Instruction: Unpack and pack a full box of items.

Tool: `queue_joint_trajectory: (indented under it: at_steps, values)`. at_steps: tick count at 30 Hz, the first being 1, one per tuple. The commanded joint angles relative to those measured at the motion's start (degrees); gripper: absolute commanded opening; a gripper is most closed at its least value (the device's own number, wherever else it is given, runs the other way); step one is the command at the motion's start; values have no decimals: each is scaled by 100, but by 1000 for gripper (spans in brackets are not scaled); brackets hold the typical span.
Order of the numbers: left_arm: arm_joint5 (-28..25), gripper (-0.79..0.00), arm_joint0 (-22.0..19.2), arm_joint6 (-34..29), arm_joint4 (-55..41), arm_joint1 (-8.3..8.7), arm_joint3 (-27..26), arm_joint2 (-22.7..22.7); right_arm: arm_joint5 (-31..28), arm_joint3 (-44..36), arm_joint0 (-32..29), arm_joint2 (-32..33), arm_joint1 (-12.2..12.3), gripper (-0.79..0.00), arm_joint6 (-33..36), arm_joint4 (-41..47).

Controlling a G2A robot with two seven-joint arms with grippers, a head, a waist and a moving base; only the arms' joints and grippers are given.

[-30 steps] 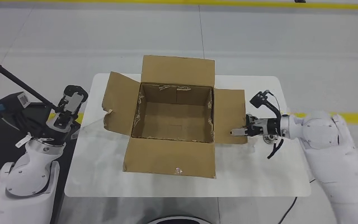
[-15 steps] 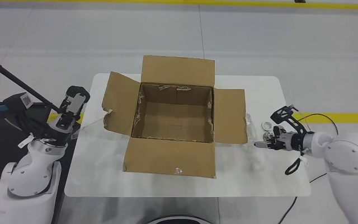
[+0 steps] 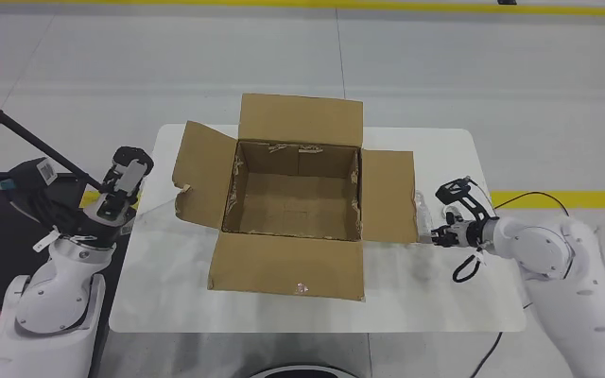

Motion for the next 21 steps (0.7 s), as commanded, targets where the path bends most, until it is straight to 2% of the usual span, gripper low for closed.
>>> queue_joint_trajectory:
  at_steps: [1, 19, 20, 21]
  values:
    - [-3, 0, 20, 18, -3, -1, -5, -18, 62, 160, 160, -157, -28, 0, -50, -85]
    - [19, 0, 58, 59, 28, -2, -27, -52, 320, 1228, 1053, -1284, -298, 0, -114, -335]
    - [20, 0, 57, 58, 27, -2, -27, -52, 322, 1275, 1090, -1326, -310, -18, -92, -347]
    - [20, 0, 56, 58, 27, -1, -24, -53, 331, 1320, 1126, -1365, -322, -126, -78, -350]
